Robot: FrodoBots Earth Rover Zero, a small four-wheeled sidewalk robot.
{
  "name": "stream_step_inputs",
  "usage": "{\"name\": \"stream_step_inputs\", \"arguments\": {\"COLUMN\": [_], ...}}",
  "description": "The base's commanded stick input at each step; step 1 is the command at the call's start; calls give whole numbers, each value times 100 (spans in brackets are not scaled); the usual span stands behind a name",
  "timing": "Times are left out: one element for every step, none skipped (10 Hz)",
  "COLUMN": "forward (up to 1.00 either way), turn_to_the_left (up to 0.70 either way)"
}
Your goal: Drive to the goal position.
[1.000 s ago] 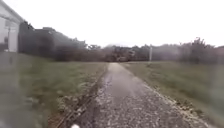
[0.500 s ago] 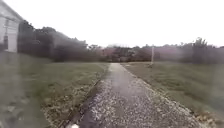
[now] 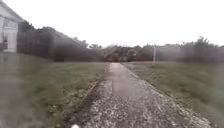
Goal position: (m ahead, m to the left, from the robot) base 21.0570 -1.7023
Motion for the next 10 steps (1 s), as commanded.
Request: {"name": "stream_step_inputs", "arguments": {"forward": [70,70,70,70,70,70,70,70,70,70], "turn_to_the_left": [0,0,0,0,0,0,0,0,0,0]}}
